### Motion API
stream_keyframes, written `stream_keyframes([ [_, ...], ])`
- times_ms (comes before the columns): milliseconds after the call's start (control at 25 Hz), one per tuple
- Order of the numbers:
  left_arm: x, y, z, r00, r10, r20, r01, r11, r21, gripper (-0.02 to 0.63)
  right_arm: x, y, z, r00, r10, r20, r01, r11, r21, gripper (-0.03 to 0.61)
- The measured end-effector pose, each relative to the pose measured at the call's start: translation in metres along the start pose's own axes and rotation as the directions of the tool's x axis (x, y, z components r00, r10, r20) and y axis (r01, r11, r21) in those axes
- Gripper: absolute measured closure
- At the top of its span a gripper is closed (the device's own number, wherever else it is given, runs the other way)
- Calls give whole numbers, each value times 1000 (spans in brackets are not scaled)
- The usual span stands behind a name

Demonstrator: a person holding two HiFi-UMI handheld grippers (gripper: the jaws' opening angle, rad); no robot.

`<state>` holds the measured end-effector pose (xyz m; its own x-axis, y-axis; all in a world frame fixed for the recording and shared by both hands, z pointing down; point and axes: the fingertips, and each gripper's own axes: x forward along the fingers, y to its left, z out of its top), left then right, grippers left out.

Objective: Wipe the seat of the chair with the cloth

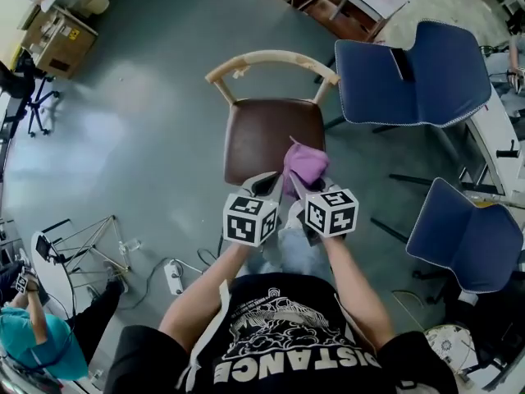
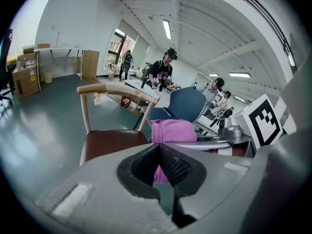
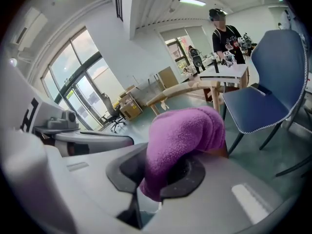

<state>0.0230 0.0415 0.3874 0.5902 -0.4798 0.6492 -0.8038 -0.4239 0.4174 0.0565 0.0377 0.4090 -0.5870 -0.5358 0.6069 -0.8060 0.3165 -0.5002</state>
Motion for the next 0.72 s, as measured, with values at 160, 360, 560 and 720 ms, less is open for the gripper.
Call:
stream_keyframes([
  [160, -20, -8, 27, 998, -10, 56, 8, 999, 36, 611, -13, 22, 32, 999, 4, 50, -2, 999, -44, 515],
  [360, -44, -14, 57, 992, -20, 122, 10, 996, 86, 611, -28, 52, 60, 996, 10, 93, 0, 994, -110, 515],
  [560, -62, -14, 86, 980, -12, 197, -13, 992, 127, 611, -41, 69, 86, 989, -14, 149, 38, 987, -159, 514],
  [720, -75, -15, 98, 971, -7, 241, -28, 990, 140, 611, -48, 74, 97, 982, -50, 181, 89, 973, -215, 517],
])
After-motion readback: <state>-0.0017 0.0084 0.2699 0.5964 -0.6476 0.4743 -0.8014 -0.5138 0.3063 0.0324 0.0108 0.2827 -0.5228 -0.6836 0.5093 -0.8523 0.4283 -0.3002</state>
